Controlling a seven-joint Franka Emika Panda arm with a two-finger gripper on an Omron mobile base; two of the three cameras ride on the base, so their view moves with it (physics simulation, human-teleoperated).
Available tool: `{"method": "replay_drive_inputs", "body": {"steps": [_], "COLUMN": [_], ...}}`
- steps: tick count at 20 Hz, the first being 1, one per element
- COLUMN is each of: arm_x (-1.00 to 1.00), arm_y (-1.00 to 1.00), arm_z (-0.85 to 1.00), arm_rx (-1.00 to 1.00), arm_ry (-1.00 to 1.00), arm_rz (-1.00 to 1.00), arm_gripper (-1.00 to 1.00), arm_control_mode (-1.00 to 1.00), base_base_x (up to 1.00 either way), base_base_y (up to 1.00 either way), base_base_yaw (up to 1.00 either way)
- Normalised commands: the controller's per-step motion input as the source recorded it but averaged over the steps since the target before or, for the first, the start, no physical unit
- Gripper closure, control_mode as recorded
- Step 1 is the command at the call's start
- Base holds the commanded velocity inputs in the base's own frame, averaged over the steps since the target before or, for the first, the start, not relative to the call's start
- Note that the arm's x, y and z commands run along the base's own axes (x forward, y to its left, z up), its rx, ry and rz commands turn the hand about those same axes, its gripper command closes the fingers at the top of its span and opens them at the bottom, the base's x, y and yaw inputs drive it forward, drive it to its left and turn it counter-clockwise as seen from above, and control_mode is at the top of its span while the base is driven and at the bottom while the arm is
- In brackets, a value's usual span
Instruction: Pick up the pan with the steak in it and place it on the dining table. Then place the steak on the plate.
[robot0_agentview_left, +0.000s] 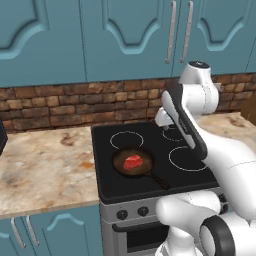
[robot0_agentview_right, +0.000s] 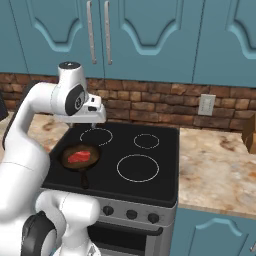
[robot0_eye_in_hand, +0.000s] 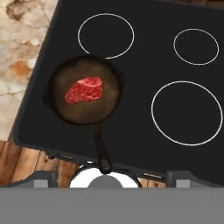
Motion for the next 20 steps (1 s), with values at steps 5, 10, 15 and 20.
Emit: {"method": "replay_drive_inputs", "body": {"steps": [5, 10, 15, 20], "arm_x": [-0.08, 0.0, 0.0, -0.02], "arm_y": [0.0, 0.01, 0.09, 0.16], "arm_z": [-0.45, -0.49, -0.6, -0.67], "arm_rx": [0.05, 0.0, -0.01, -0.01], "arm_ry": [0.07, 0.07, 0.09, 0.1], "arm_rz": [0.16, 0.12, 0.08, 0.07], "arm_gripper": [-1.0, -1.0, -1.0, -1.0], "arm_control_mode": [-1.0, -1.0, -1.0, -1.0], "base_base_x": [0.0, 0.0, 0.0, 0.0], "base_base_y": [0.0, 0.0, 0.0, 0.0], "base_base_yaw": [0.0, 0.0, 0.0, 0.0]}}
